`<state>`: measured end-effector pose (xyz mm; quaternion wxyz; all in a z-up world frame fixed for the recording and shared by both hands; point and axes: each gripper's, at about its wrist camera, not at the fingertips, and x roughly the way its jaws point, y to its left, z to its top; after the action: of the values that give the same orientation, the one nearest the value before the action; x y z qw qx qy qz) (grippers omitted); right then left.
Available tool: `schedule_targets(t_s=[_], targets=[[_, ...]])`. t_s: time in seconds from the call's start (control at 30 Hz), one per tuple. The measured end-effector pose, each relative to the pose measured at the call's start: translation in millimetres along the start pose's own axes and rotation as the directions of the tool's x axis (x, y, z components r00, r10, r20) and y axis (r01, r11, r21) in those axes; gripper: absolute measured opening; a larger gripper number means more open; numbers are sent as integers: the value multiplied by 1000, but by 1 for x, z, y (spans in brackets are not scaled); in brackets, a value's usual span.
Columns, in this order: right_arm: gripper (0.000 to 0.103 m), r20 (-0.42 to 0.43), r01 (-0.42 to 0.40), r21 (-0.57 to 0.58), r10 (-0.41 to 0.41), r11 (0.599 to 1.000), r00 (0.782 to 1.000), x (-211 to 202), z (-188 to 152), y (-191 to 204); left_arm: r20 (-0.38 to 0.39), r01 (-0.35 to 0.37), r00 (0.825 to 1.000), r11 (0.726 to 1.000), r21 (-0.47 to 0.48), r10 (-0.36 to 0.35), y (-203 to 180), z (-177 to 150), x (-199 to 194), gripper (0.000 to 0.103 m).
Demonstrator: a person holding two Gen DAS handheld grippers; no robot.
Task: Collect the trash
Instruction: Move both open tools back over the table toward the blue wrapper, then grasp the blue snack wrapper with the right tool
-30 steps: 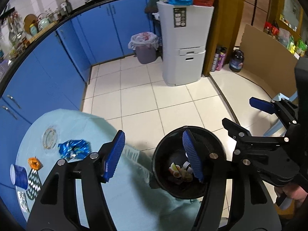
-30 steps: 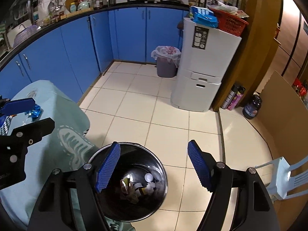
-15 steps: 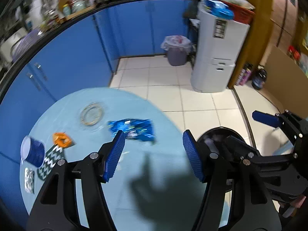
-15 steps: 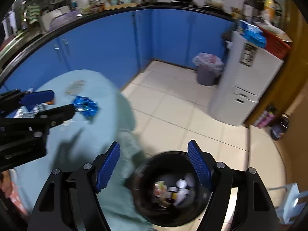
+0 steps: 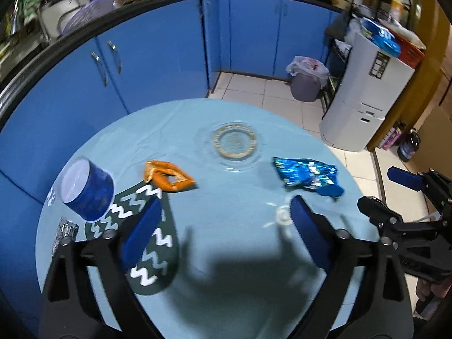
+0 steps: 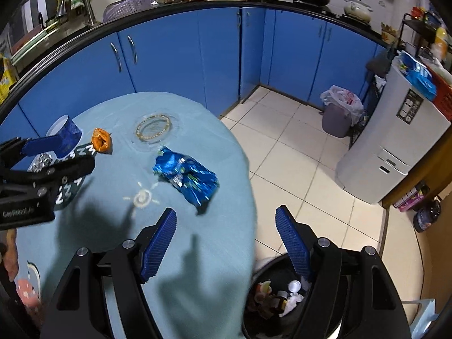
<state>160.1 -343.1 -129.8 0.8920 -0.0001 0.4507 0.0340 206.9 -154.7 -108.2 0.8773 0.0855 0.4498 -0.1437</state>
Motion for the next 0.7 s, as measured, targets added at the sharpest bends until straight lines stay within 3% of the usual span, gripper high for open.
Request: schedule_targets(t_s=[0.1,0.37,0.7], targets=[[71,-1,-7,-9,7,1000,1000,8,9,8,-5,1,1000,1000,-17,-1,17,1,8,100],[72,-17,-21,-28,20,999,1000,34,34,25,-17,-37,999,999,-37,37,49,6,35,100],[72,-59,3,-59,-6,998,998,61,42,34,-64,-78,995,996,-48,75,68,16,73,100]])
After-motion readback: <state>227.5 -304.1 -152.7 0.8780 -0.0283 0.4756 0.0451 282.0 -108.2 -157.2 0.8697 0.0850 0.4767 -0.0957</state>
